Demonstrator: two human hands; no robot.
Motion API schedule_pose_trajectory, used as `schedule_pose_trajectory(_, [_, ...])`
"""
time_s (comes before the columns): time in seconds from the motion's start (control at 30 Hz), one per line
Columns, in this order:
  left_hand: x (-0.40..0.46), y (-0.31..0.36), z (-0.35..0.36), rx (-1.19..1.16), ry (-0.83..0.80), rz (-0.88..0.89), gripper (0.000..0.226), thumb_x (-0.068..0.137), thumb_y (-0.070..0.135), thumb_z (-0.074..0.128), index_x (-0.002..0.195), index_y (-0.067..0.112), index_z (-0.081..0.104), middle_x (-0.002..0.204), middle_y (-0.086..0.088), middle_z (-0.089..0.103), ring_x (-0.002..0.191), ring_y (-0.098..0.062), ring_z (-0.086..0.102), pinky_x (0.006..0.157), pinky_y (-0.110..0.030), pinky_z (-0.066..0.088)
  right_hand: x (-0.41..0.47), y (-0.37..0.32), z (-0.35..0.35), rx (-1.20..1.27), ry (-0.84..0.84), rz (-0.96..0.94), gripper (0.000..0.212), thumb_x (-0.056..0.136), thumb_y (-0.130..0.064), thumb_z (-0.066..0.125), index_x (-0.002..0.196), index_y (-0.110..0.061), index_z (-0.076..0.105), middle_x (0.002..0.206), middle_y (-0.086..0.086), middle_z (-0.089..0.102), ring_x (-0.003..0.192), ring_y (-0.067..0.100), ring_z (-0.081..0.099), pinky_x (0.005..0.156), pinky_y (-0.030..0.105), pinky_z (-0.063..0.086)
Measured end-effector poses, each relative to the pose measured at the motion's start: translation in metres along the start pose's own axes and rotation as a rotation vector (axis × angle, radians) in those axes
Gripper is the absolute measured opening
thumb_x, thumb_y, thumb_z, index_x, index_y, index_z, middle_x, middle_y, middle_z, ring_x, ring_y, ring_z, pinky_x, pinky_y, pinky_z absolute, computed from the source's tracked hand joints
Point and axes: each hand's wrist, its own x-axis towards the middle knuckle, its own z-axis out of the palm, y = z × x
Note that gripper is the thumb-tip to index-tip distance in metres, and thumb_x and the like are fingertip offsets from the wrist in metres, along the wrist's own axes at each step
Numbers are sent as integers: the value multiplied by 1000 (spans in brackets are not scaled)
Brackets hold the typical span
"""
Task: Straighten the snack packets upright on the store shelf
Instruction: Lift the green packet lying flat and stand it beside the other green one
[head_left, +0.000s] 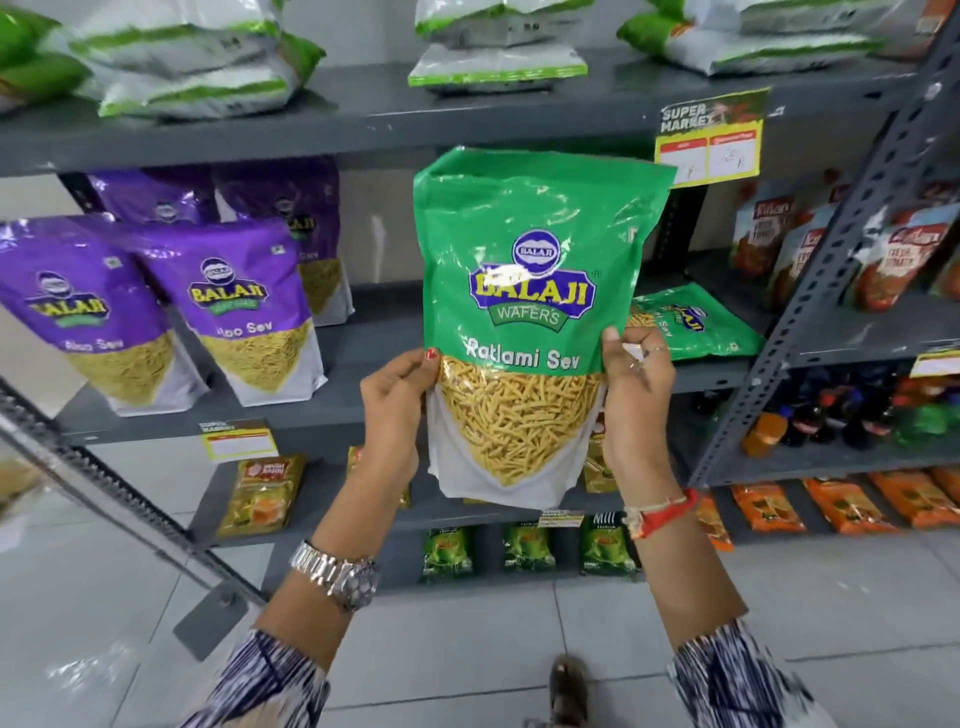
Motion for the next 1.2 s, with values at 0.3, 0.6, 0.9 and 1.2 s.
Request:
schedule_pose_trajectory(0.3, [43, -34, 13, -21, 90, -239, 21, 89, 10, 52, 105, 3, 65, 84, -2, 68, 74, -14, 63, 64, -27, 55, 34, 42, 0, -27, -62, 159, 13, 96, -17, 48, 83, -19, 48, 86, 9, 67, 78, 17, 65, 75, 32, 51])
schedule_pose_trajectory(0.6, [129, -54, 54, -37, 176, -217, 31, 89, 10, 54, 116, -3, 58, 112, -18, 64, 92, -23, 59, 95, -41, 48, 138, 80, 19, -67, -168, 199, 13, 95, -13, 50, 82, -16, 50, 88, 9, 59, 87, 21, 56, 83, 30, 49])
schedule_pose_trajectory(0.9, [200, -77, 65, -10, 187, -149, 28, 91, 10, 51, 116, 0, 58, 112, -16, 65, 81, -16, 62, 94, -42, 49, 198, 120, 39, -34, -245, 244, 13, 94, -18, 52, 81, -22, 50, 93, 11, 56, 90, 21, 53, 89, 39, 44])
schedule_pose_trajectory(1.2, [203, -119, 50, 63, 329, -132, 30, 89, 5, 52, 117, -4, 57, 98, -8, 67, 75, -11, 63, 59, -15, 55, 192, 152, 39, -73, -289, 314, 7, 95, -12, 49, 99, -6, 51, 91, 3, 60, 89, 11, 57, 82, 16, 46])
